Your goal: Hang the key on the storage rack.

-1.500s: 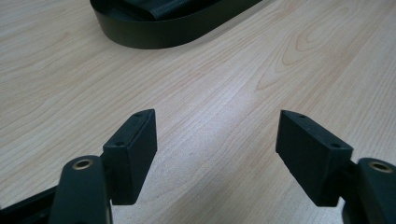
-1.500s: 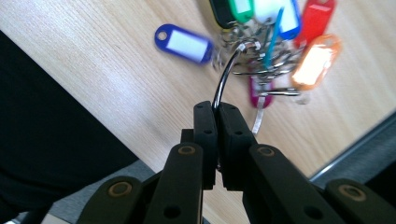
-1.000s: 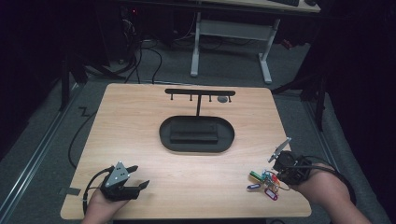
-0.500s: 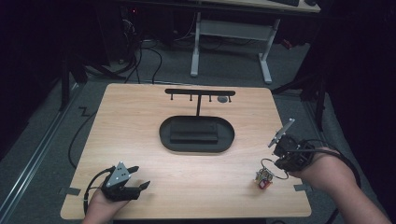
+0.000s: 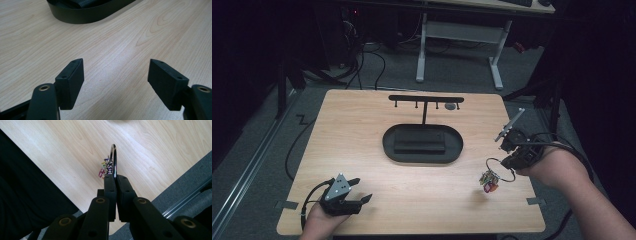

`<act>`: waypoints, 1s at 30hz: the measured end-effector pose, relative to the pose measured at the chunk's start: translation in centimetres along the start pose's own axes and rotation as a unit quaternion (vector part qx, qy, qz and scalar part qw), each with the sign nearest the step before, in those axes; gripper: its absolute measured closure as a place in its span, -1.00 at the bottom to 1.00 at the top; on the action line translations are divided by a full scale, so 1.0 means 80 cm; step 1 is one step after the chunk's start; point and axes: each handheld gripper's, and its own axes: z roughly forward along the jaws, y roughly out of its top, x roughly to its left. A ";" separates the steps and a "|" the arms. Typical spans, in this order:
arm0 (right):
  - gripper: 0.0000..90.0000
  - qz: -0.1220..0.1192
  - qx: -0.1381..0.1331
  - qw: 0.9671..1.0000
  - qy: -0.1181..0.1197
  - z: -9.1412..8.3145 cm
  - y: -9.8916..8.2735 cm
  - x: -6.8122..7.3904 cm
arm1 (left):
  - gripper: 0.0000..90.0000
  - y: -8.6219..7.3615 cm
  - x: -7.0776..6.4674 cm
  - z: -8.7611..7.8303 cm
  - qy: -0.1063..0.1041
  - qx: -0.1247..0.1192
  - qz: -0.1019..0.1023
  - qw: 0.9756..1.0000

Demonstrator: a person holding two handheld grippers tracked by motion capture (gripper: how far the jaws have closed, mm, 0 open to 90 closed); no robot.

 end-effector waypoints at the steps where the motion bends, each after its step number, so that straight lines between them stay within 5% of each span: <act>1: 0.96 0.000 -0.002 1.000 0.002 -0.002 0.002 0.000 | -0.34 0.000 0.000 0.000 -0.001 0.000 -0.001 1.000; 30: 0.96 -0.007 -0.021 1.000 0.008 -0.007 0.073 -0.009 | -0.34 -0.002 0.002 -0.002 -0.001 -0.004 -0.009 1.000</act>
